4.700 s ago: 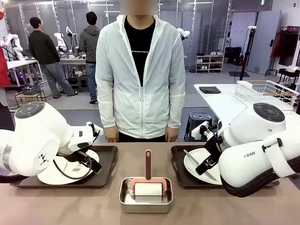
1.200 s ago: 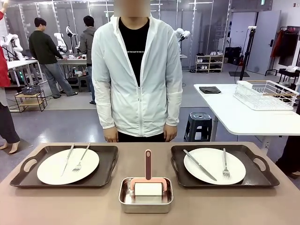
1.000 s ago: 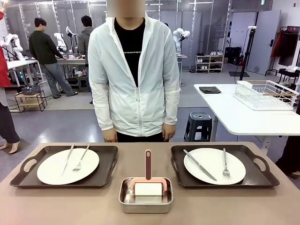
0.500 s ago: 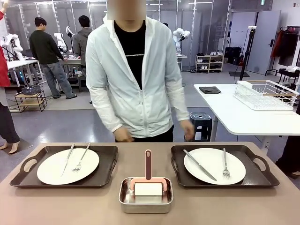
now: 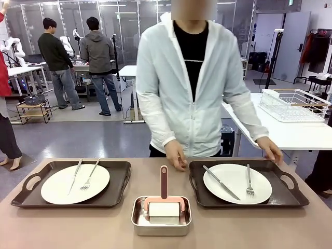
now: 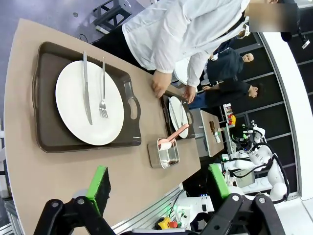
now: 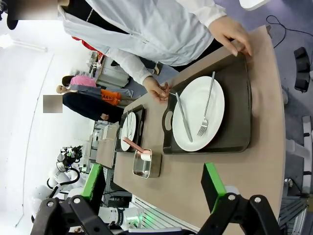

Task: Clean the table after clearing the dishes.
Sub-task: When the left (or right) Handle tray is removed, use the left hand (or right hand) to clean the left (or right) side of the table with the Lint Roller.

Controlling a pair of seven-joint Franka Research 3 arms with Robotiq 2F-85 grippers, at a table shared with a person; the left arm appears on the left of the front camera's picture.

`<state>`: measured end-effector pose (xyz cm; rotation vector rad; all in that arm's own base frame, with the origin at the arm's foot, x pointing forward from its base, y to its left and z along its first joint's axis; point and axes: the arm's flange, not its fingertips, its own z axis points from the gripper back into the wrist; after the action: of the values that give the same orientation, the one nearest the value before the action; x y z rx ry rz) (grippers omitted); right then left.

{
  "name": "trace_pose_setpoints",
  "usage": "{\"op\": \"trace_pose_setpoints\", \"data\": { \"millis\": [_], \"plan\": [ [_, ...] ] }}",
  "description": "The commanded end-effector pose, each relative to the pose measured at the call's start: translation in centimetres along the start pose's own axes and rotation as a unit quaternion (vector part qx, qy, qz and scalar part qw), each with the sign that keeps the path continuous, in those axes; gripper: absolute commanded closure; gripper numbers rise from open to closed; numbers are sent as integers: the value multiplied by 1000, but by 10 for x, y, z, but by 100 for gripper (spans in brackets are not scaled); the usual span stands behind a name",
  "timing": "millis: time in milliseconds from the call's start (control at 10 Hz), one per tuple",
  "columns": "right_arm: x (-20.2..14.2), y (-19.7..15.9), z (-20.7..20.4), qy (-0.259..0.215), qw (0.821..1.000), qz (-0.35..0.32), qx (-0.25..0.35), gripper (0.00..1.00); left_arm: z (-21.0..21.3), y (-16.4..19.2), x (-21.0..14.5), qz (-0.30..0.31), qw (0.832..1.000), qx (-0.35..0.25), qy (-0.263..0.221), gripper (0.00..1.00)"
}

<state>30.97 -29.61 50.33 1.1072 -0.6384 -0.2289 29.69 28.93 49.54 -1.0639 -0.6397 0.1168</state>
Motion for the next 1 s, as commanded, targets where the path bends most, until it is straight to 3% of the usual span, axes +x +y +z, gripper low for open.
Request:
{"op": "trace_pose_setpoints", "data": {
  "millis": [0, 900],
  "plan": [
    [1, 2, -1, 0, 1000, 2, 2, 0, 3, -2, 0, -5, 1000, -5, -3, 0],
    [1, 2, -1, 0, 1000, 2, 2, 0, 3, -2, 0, -5, 1000, -5, -3, 0]
  ]
}}
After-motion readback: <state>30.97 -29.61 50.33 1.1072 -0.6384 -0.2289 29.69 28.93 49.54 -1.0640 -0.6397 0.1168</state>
